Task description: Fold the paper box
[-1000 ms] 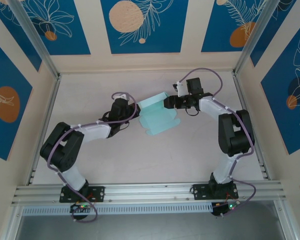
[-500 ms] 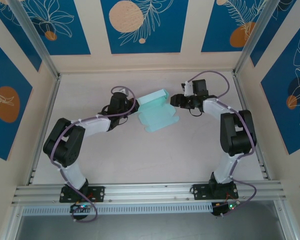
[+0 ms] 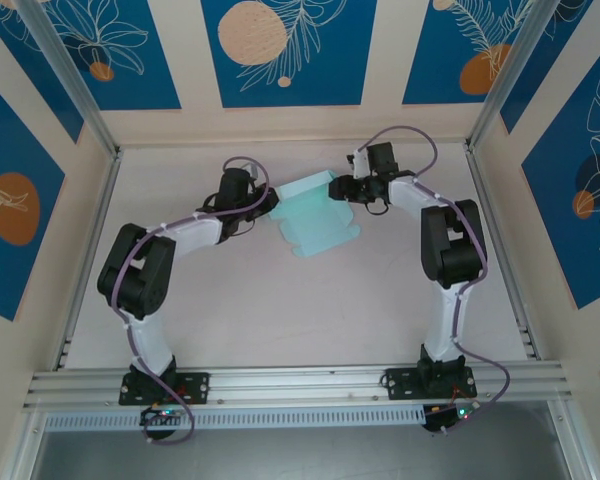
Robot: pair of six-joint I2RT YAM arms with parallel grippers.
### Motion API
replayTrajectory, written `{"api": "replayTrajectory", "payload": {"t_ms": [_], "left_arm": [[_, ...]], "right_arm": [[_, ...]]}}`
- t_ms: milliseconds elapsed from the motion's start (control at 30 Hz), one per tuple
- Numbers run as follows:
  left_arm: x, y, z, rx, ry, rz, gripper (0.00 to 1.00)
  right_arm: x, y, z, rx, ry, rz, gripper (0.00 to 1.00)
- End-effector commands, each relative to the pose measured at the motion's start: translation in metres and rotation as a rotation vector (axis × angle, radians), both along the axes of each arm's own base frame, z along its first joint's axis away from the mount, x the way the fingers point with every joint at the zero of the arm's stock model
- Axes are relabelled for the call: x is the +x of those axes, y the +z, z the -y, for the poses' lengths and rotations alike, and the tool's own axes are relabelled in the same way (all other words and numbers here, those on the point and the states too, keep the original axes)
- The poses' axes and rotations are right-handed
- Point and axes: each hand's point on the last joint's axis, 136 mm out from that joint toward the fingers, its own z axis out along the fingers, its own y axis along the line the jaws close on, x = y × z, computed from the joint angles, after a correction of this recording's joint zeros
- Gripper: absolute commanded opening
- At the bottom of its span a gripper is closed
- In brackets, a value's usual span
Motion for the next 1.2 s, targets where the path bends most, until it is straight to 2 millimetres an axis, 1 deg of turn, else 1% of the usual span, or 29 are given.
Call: {"api": "replayTrajectory", "payload": {"t_ms": [0, 133, 333, 433, 533, 667, 833, 900, 1033, 1167], "left_arm": [[-0.007, -0.034, -0.011, 0.071, -0.029, -0.126, 0.0], [0.0, -0.036, -0.014, 0.079, -0.05, -0.168, 0.0], [0.009, -0.04, -0.013, 0.099, -0.083, -0.204, 0.0], [0.013, -0.042, -0.013, 0.102, -0.091, -0.211, 0.0], [0.017, -0.041, -0.013, 0.104, -0.093, -0.209, 0.0], [0.019, -0.039, -0.015, 0.112, -0.095, -0.201, 0.0], [0.019, -0.038, -0.015, 0.118, -0.103, -0.196, 0.0], [0.019, -0.038, -0.015, 0.122, -0.104, -0.197, 0.0], [0.019, -0.039, -0.015, 0.136, -0.111, -0.199, 0.0], [0.019, -0.039, -0.017, 0.153, -0.114, -0.194, 0.0]], "right_arm": [[0.005, -0.005, -0.008, -0.025, 0.082, -0.014, 0.55], [0.018, -0.006, -0.009, -0.063, 0.129, -0.009, 0.54], [0.032, 0.002, -0.012, -0.096, 0.181, 0.018, 0.54], [0.037, 0.001, -0.01, -0.137, 0.209, 0.043, 0.54], [0.042, -0.004, -0.005, -0.195, 0.241, 0.073, 0.54], [0.05, -0.001, 0.001, -0.264, 0.28, 0.139, 0.54], [0.058, -0.004, 0.005, -0.307, 0.356, 0.233, 0.49], [0.062, -0.002, 0.008, -0.281, 0.364, 0.264, 0.48], [0.069, 0.009, 0.014, -0.198, 0.371, 0.308, 0.48], [0.067, 0.006, 0.009, -0.188, 0.419, 0.337, 0.48]]}}
